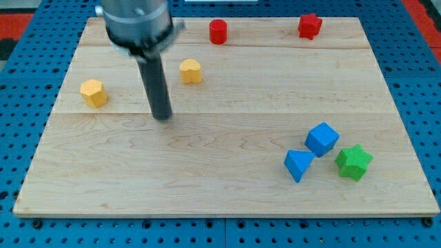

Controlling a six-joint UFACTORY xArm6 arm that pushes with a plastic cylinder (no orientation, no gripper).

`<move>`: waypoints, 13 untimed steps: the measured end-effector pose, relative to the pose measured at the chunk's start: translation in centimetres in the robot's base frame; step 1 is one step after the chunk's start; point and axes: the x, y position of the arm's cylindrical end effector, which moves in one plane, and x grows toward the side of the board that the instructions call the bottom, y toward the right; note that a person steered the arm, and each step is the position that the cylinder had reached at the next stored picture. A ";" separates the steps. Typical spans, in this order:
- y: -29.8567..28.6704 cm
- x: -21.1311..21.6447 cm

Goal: Slide the blue triangle towards top side

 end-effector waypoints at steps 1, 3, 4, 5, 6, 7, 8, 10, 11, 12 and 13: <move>6.8 8.5; 19.0 9.2; 17.9 4.9; 18.4 1.2; 21.0 0.8; 24.3 -2.0; 23.5 -5.0; 16.3 -2.1; 19.3 -6.1; 23.9 -5.6; 19.3 -3.7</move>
